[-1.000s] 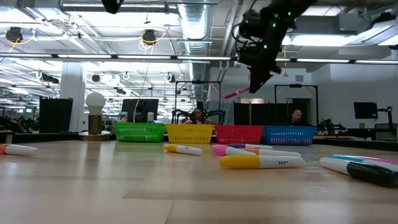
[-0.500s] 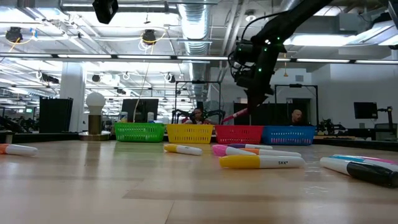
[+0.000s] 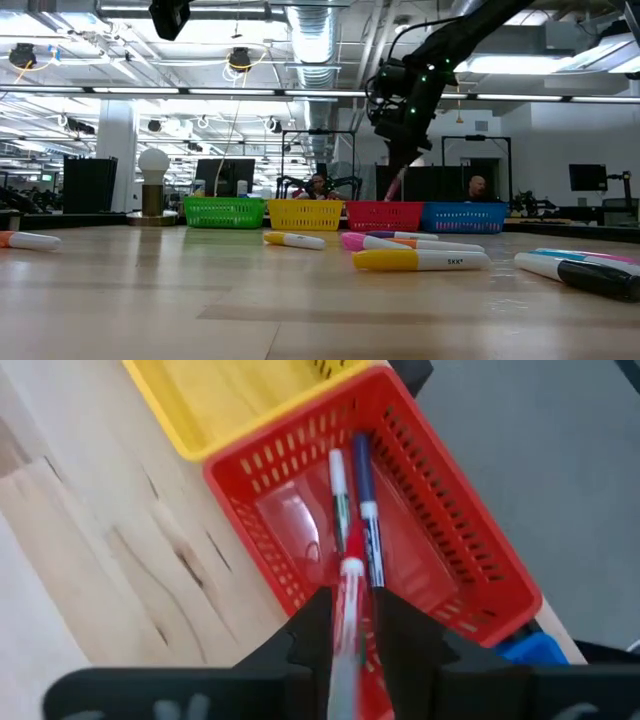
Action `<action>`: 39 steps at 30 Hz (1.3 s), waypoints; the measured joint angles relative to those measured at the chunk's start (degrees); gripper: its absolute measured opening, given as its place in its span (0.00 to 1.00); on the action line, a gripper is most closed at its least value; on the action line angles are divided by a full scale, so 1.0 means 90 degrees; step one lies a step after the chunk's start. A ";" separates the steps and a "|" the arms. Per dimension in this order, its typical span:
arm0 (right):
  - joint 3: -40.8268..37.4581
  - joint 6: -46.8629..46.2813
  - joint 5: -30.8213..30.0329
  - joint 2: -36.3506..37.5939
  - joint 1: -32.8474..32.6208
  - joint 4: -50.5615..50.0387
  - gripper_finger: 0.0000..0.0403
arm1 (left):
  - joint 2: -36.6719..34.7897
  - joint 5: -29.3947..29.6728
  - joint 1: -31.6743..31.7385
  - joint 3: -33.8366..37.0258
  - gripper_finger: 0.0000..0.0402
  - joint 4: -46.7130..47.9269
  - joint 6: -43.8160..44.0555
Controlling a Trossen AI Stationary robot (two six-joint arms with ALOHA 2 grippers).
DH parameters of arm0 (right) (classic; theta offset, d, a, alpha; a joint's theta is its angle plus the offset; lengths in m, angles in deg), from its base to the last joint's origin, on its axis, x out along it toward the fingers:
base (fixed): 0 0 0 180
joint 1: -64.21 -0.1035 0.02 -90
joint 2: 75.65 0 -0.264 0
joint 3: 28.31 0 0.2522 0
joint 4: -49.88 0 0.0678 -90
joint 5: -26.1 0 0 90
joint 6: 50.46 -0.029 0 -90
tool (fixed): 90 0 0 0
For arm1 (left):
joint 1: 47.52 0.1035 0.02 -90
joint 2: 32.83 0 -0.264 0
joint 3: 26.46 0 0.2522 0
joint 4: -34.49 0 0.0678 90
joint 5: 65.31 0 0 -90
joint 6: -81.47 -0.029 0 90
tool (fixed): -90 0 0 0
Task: Pick & Place Markers
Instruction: Put the red marker pen into the red basket, then put the orange highlighter pen into the yellow basket
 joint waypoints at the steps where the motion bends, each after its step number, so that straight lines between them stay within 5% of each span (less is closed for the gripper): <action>1: 0.0000 0.0000 0.0001 0.0000 0.0000 0.0030 0.17 | 0.0002 0.0000 0.0000 0.0000 0.44 -0.0001 0.0013; 13: -0.0005 -0.0783 0.0041 0.0132 -0.0298 -0.0514 0.31 | 0.0002 -0.0002 -0.0115 0.0000 0.44 -0.0004 0.0182; 26: 0.0000 -0.2017 0.0032 0.1022 -0.2296 -0.1412 0.24 | -0.0002 -0.0100 -0.0409 0.0318 0.44 -0.0003 0.0385; 33: 0.0000 -0.2765 0.0000 0.1101 -0.3665 -0.2194 0.24 | -0.0002 -0.0898 -0.0483 0.0376 0.44 0.0082 0.0664; 39: -0.0065 -0.3866 -0.0228 0.1059 -0.4343 -0.2839 0.23 | -0.0005 -0.1942 -0.0483 0.0379 0.44 0.1427 0.0542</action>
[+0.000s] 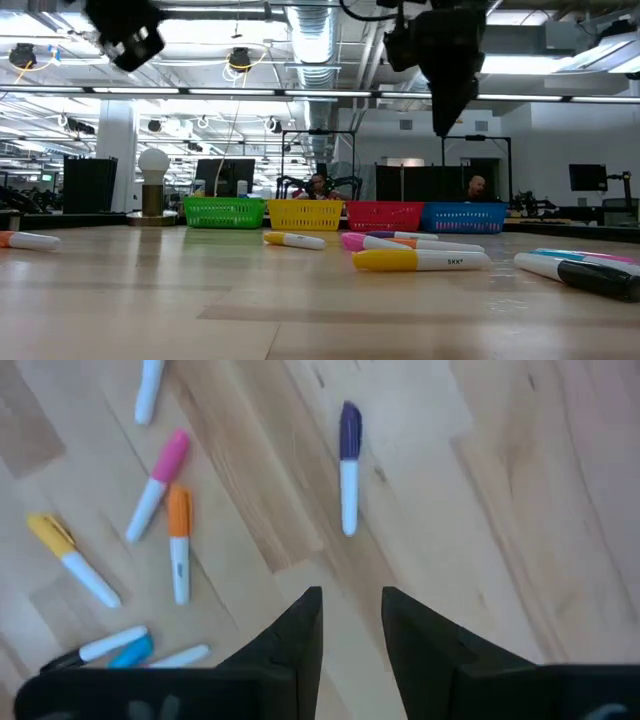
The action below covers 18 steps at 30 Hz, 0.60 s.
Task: Pick & Place Markers
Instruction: Put the orange highlighter pen into the yellow basket
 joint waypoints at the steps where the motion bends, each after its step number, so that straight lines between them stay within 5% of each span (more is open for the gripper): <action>1: -0.0029 -0.0158 -0.0078 0.0010 -0.0118 -0.0031 0.23 | 0.0000 -0.0233 0.0000 0.0002 0.44 0.0347 -0.0057; 5: -0.0034 -0.0587 -0.0307 0.0051 -0.0590 -0.0014 0.23 | 0.0000 -0.0935 0.0000 0.0005 0.44 0.1873 -0.0051; 8: -0.0034 -0.0812 -0.0522 0.0044 -0.0933 0.0088 0.23 | 0.0000 -0.0864 0.0000 0.0005 0.44 0.2647 -0.0049; 18: -0.0034 -0.1476 -0.1129 0.0039 -0.1725 0.0150 0.23 | 0.0175 -0.0426 0.0005 0.0002 0.44 0.3272 -0.0837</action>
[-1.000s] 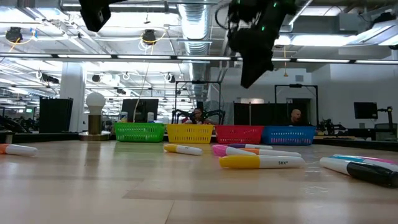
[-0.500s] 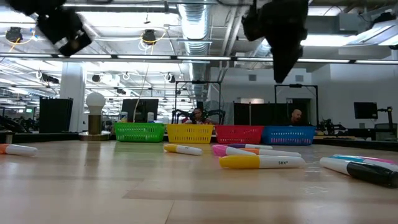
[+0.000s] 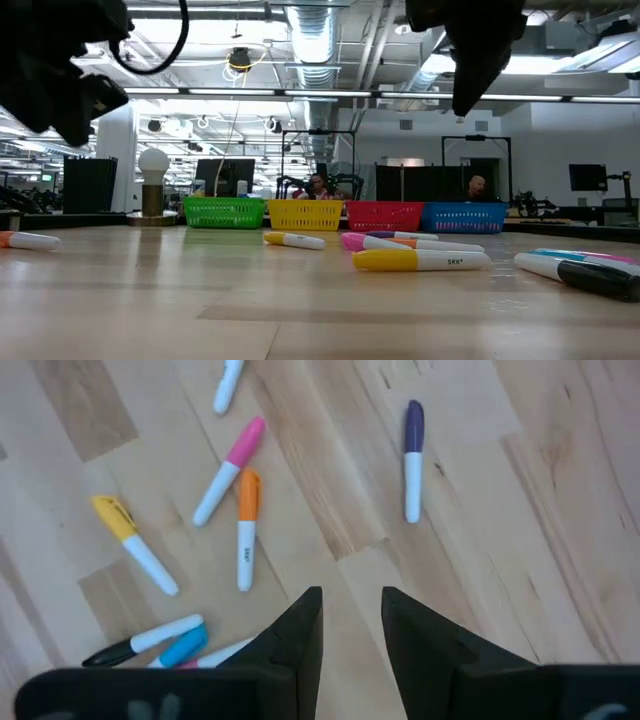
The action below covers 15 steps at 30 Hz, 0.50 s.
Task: Pick & Place Markers
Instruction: Put the orange highlighter pen into the yellow basket
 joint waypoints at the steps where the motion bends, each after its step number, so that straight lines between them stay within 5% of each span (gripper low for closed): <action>1: 0.0000 -0.0003 -0.0012 0.0000 -0.0033 0.0000 0.23 | 0.0095 -0.0002 0.0000 0.0002 0.44 0.0041 -0.0037; 15: 0.0000 0.0000 -0.0129 -0.0002 -0.0037 0.0092 0.23 | 0.1996 -0.0227 -0.0005 0.0000 0.44 0.0082 -0.0025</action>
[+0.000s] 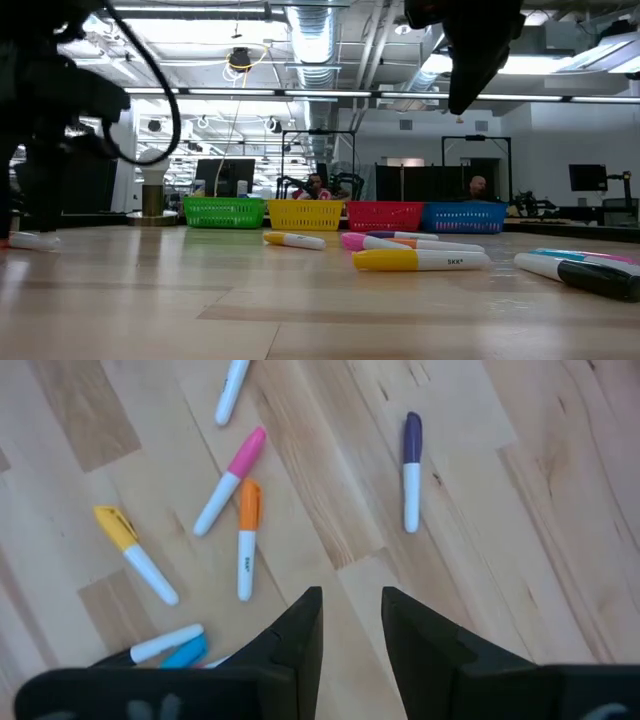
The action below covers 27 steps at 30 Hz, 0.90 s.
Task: Pick & Place Markers
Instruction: Put the orange highlighter pen into the yellow basket
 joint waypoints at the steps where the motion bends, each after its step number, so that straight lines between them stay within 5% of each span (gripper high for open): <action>1: -0.0001 0.0003 0.0001 0.0000 0.0002 0.0000 0.23 | 0.0112 0.0003 0.0001 0.0000 0.44 -0.0003 0.0000; 11: -0.0002 0.0053 0.0002 -0.0002 0.0000 0.0001 0.23 | 0.0573 -0.0008 0.0005 -0.0050 0.42 0.0004 0.0001; 22: -0.0002 0.0053 0.0005 -0.0002 0.0000 0.0002 0.23 | 0.0352 -0.0071 -0.0005 0.0002 0.09 -0.0284 0.0019; 27: -0.0005 -0.0014 -0.0014 -0.0002 0.0000 0.0029 0.23 | 0.0357 0.0204 0.0002 0.0005 0.09 -0.0529 0.0217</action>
